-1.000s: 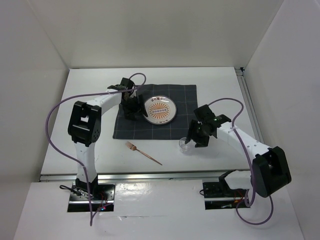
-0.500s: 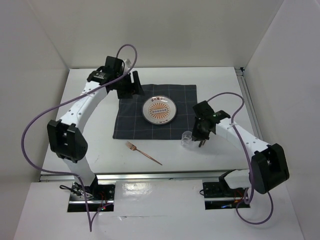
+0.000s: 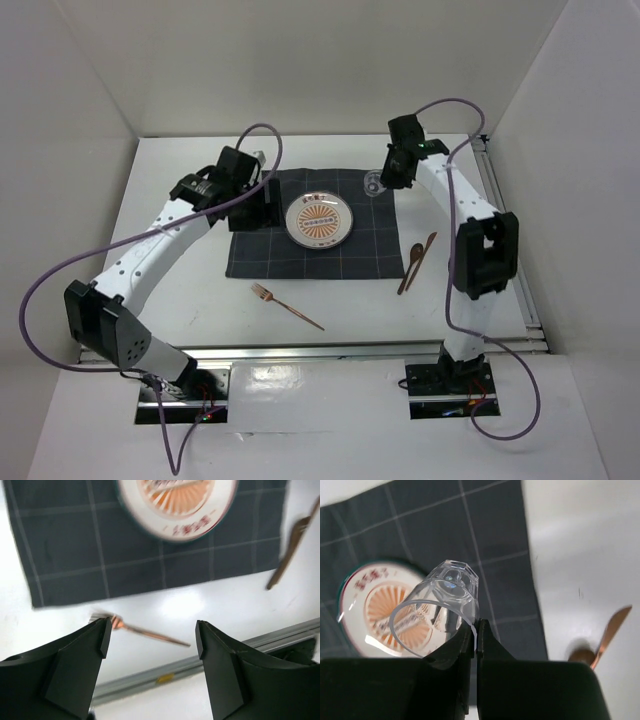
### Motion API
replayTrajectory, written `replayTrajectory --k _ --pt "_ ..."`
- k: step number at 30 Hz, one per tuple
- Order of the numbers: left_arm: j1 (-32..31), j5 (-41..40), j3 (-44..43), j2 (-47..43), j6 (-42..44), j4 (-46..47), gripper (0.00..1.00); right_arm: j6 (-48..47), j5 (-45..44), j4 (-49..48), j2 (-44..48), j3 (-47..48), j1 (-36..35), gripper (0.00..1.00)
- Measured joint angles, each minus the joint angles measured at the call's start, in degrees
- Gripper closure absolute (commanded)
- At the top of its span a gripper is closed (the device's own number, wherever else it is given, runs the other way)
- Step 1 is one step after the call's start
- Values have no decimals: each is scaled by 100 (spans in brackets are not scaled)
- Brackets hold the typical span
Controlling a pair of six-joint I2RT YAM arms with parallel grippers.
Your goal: Set the dinner table for one person
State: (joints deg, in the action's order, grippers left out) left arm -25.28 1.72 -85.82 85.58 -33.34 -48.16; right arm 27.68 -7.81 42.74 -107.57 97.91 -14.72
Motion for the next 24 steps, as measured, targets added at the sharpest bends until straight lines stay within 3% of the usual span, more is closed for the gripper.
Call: replayTrajectory --k 7,11,14,18,19,20,21,24 --pt "-363 -269 1346 -1019 -476 -63 13 -151 -81 -4 -1735 1523 186 100" --pt "-706 -356 1764 -1266 -785 -24 15 -181 -81 7 -2256 2050 197 98" --pt "-1003 -487 2004 -1276 -1067 -31 15 -186 -83 15 -2463 2181 197 83" --pt "-1207 -605 2175 -1353 -1364 -50 15 -188 -79 57 -2527 2192 197 33" --pt "-1213 -627 2186 -1386 -1408 -50 16 -166 -81 61 -2527 2208 199 33" --pt "-1246 -688 2186 -1419 -1510 -57 16 -203 -61 57 -2527 2223 221 20" --pt "-1272 -772 2186 -1443 -1626 -72 17 -201 -44 59 -2527 2243 225 13" --pt "-1521 -1121 2197 -1458 -2116 -229 20 -195 4 61 -2520 2304 227 2"
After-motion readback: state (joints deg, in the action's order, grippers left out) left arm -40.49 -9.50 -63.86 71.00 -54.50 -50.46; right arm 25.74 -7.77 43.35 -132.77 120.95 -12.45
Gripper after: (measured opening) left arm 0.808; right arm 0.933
